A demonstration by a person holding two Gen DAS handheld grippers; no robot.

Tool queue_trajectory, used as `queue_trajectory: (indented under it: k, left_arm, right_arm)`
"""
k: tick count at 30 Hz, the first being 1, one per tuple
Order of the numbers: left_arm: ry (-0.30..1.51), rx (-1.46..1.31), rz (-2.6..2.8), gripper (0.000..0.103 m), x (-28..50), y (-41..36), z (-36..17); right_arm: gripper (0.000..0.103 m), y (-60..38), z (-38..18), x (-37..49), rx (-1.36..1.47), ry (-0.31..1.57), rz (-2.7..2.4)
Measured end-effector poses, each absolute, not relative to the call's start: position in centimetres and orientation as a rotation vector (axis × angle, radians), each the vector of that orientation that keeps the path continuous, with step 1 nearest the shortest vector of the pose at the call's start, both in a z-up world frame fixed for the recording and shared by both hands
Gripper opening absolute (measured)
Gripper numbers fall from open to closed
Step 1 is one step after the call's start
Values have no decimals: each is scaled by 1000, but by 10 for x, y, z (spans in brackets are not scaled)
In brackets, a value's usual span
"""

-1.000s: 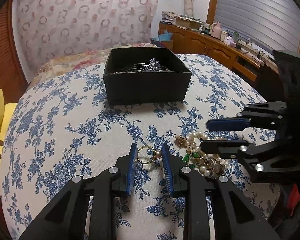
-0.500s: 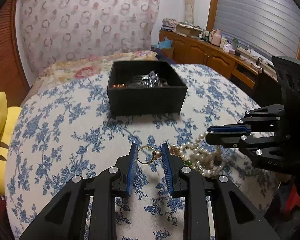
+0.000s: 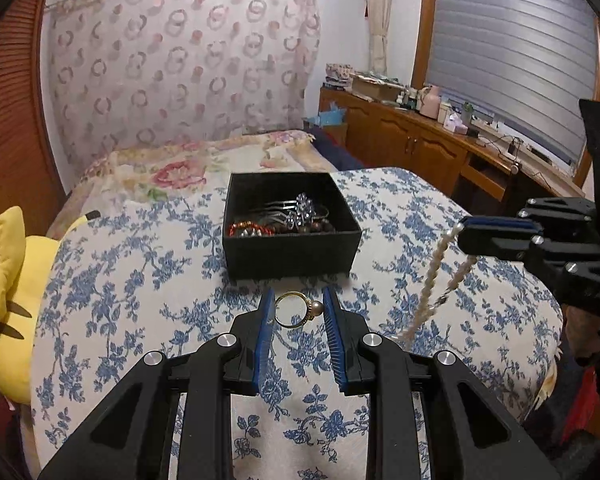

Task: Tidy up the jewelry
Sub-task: 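Lift the pearl necklace with the right tool while the left tool carries the ring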

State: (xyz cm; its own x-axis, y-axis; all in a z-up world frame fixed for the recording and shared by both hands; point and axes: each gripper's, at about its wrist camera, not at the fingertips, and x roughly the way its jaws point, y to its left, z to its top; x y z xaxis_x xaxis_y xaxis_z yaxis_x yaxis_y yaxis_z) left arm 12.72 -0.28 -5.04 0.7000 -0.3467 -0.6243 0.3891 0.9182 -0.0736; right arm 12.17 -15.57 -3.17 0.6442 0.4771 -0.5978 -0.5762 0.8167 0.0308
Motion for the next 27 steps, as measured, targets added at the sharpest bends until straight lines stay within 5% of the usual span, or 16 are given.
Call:
queue_trajectory:
  k: [27]
  left_arm:
    - [628, 65, -403, 23, 131, -5, -27]
  right_arm:
    - [9, -157, 50, 123, -202, 451, 565]
